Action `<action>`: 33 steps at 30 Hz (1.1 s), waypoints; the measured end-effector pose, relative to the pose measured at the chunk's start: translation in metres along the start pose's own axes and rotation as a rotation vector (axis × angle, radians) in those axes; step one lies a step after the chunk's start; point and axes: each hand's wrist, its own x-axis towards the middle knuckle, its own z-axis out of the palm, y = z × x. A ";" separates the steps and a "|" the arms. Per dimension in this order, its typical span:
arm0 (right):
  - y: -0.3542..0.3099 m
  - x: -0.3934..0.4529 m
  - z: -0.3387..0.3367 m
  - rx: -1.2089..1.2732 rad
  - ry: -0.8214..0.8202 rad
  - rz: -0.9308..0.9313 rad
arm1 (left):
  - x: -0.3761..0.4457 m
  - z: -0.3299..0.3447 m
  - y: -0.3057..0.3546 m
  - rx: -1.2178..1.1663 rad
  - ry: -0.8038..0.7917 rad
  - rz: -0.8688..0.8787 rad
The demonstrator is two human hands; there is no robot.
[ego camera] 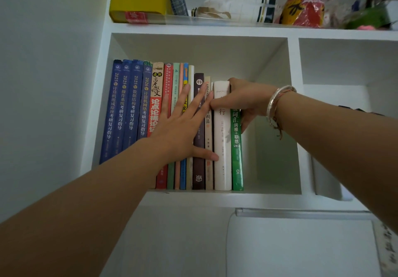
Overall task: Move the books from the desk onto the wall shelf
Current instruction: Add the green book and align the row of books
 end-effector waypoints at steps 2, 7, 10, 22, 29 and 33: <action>0.002 0.000 -0.001 0.023 0.001 -0.004 | 0.001 0.000 0.000 -0.001 -0.001 -0.002; 0.032 -0.004 -0.017 0.261 -0.178 0.068 | -0.001 -0.002 0.004 -0.055 -0.026 -0.016; 0.054 -0.019 -0.016 0.296 -0.326 0.114 | -0.001 -0.003 0.009 -0.032 -0.010 0.016; 0.092 -0.019 0.026 0.470 -0.334 0.125 | 0.000 -0.003 0.012 0.141 0.028 0.076; 0.093 -0.023 0.029 0.455 -0.344 0.131 | -0.003 -0.001 0.010 0.102 0.005 0.075; 0.092 -0.025 0.030 0.442 -0.320 0.134 | -0.003 0.000 0.010 0.079 0.003 0.070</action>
